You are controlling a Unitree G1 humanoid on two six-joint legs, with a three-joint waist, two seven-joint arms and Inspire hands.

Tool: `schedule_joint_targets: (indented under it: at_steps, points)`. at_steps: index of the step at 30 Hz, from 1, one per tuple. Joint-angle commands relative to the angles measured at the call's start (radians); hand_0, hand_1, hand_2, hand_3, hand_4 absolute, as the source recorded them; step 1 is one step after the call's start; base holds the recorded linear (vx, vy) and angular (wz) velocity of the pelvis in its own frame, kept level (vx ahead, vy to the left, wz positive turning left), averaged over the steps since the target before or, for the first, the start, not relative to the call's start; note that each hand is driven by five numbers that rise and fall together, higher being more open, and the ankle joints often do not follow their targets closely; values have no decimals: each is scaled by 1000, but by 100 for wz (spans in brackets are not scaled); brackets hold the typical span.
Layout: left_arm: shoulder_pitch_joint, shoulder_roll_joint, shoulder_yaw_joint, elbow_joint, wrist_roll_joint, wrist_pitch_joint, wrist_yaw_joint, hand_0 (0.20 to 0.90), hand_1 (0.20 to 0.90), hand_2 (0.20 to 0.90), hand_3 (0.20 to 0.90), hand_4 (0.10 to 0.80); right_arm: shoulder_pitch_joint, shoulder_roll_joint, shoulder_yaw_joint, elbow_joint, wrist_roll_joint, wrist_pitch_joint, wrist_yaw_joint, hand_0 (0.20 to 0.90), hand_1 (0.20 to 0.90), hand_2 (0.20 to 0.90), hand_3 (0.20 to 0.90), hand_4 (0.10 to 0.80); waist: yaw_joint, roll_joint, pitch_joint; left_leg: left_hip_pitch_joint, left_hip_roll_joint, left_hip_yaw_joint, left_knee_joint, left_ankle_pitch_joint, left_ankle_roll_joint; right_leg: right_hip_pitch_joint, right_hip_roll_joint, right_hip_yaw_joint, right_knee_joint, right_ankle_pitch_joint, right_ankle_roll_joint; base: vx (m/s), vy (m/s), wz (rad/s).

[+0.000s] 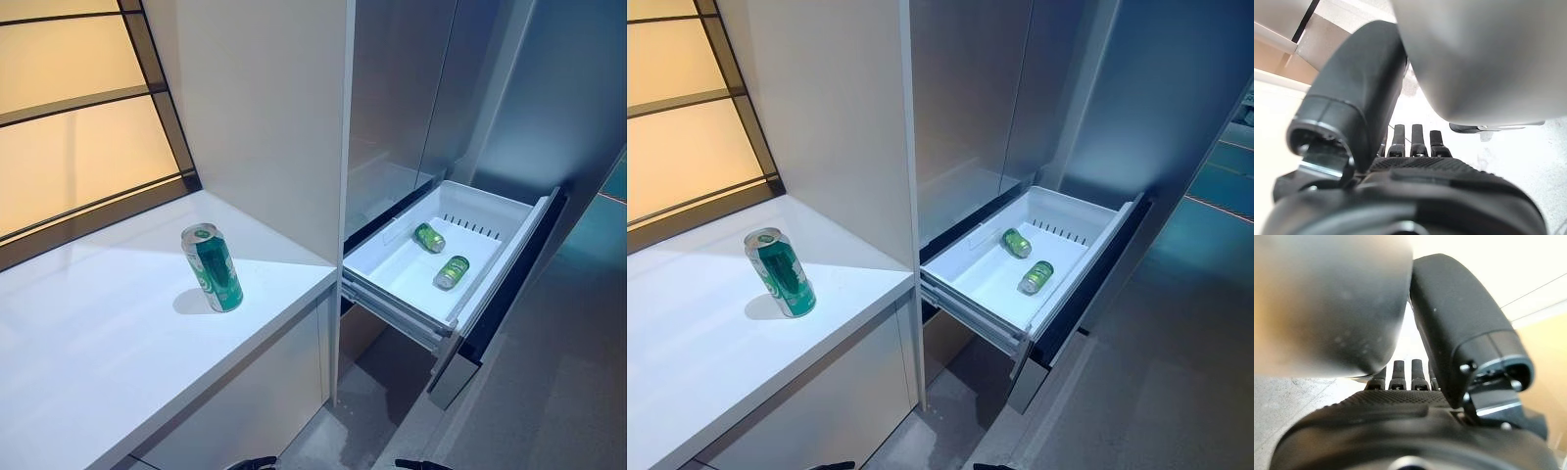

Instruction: Put drinks into fridge and close the fridge

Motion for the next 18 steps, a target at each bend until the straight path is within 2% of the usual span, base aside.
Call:
schedule_joint_targets:
  at_steps: [1,10,14,16,18]
  points:
    - [-59,-18,-10,31,25,-21,-37,900,900,900,900,800,-68,24,-1,68,-13,8,36,900,900,900,900,800,14,-22,38,-1,-63,90,16,-26,46,18,-7,-6,40,-25,21,0,0,0]
    - [-59,-10,-1,22,-25,-52,-30,900,900,900,900,800,-71,20,-1,70,-9,8,37,900,900,900,900,800,16,-22,42,-2,-64,86,17,-24,46,17,-6,-5,44,-26,20,0,0,0]
    - [-66,-6,8,6,-36,-118,-32,900,900,900,900,800,-75,20,0,69,-12,16,38,900,900,900,900,800,15,-21,41,1,-64,87,17,-25,45,20,-5,-2,44,-27,19,0,0,0]
    - [-75,0,-9,-21,-24,-142,-78,900,900,900,900,800,-77,14,3,65,-14,21,39,900,900,900,900,800,13,-18,42,0,-63,88,16,-24,43,19,-4,1,44,-27,19,0,0,0]
    - [-87,6,-34,-57,-62,-126,-173,900,900,900,900,800,-81,8,10,58,-14,28,40,900,900,900,900,800,10,-15,44,-2,-61,90,16,-22,42,15,-2,5,45,-27,20,-16,11,0]
